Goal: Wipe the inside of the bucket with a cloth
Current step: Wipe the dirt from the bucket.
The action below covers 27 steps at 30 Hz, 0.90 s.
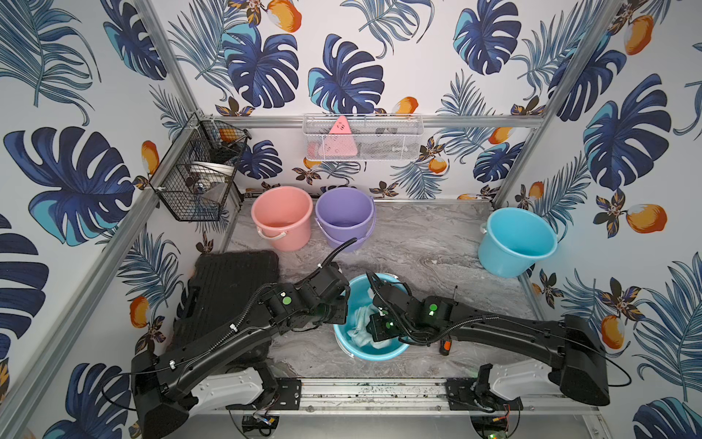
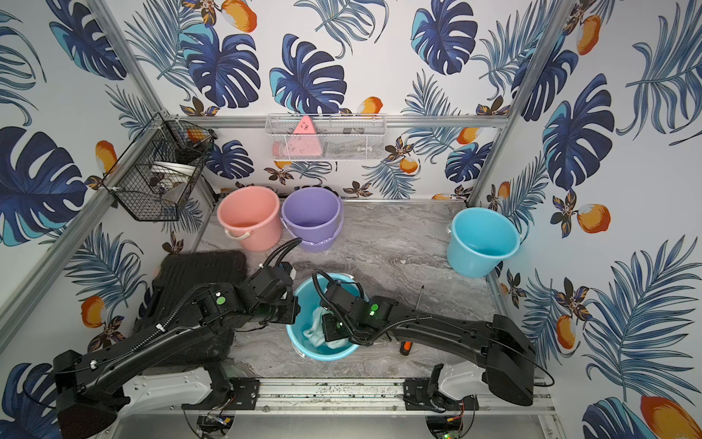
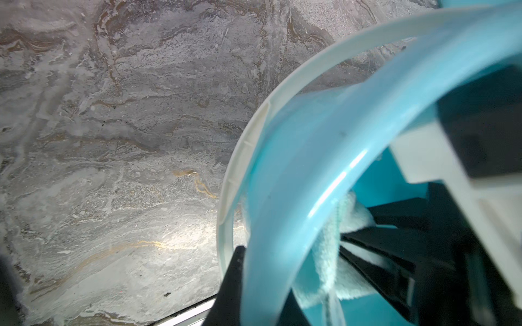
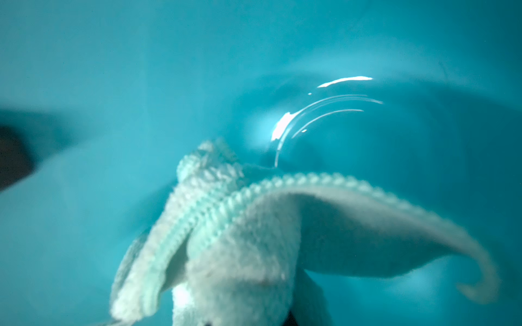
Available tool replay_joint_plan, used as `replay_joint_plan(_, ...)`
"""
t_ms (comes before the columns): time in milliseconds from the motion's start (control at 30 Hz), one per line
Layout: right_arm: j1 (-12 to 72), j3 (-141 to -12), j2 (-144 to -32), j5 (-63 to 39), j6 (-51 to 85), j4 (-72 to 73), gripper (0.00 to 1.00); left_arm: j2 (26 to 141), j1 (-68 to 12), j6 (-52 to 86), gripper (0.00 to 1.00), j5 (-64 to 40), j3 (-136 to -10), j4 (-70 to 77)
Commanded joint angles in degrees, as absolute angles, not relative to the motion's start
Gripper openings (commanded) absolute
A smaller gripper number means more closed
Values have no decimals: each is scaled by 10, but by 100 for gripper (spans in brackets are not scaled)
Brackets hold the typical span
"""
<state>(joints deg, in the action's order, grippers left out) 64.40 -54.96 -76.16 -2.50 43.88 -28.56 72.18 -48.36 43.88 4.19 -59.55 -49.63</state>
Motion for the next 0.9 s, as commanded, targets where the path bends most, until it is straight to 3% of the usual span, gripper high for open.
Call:
replay_joint_plan(0,643,-559,-728,-75,489,-305,0,720,-484,449,0,54,-594,-487)
replay_joint_plan(467,643,-527,-693,-129,637,-91,0,720,-484,451,0,49,-597,-483)
replay_joint_plan(867,643,-520,-777,-104,632,-78,0,713,-485,452,0,53,-601,-490)
